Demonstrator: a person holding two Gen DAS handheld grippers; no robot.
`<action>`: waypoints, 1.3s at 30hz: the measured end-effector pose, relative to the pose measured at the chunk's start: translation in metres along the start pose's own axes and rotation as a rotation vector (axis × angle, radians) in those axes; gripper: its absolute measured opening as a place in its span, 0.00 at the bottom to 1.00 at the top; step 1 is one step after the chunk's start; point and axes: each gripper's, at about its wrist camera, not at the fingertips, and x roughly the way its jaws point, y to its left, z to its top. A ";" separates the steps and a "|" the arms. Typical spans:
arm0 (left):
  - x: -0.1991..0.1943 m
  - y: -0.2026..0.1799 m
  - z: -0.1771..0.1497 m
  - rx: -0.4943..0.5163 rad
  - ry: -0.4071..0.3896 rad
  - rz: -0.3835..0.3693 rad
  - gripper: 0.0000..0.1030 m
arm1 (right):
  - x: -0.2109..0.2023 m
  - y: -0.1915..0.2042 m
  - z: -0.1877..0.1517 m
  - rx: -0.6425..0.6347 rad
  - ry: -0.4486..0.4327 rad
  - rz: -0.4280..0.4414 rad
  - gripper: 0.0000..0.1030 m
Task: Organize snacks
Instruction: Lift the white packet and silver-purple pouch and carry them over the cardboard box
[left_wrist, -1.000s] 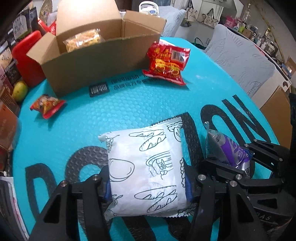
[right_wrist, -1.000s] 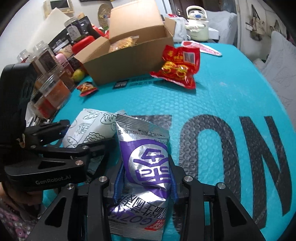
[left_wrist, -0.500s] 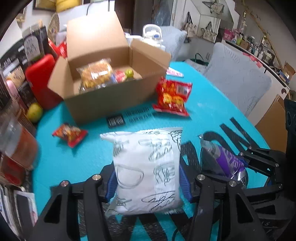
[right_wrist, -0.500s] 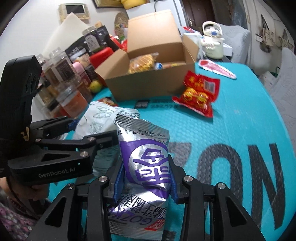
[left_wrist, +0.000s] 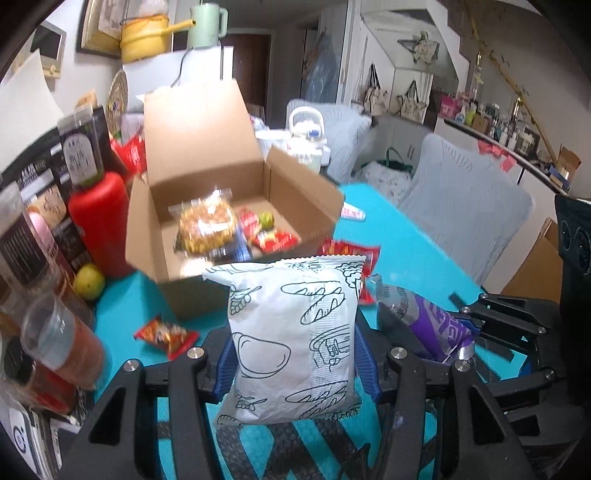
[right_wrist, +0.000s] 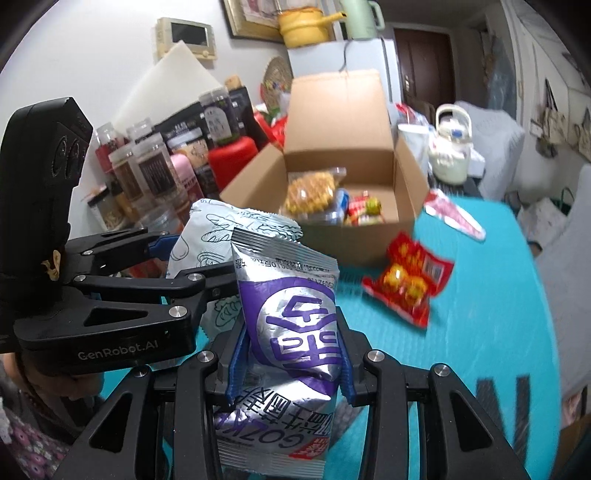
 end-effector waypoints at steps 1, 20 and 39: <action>-0.002 0.001 0.005 0.001 -0.016 -0.001 0.52 | -0.001 0.000 0.005 -0.006 -0.012 -0.002 0.39; 0.003 0.031 0.101 0.000 -0.240 0.025 0.52 | 0.017 -0.023 0.107 -0.077 -0.189 -0.038 0.39; 0.085 0.111 0.167 -0.084 -0.254 0.136 0.52 | 0.102 -0.055 0.183 -0.071 -0.219 -0.025 0.39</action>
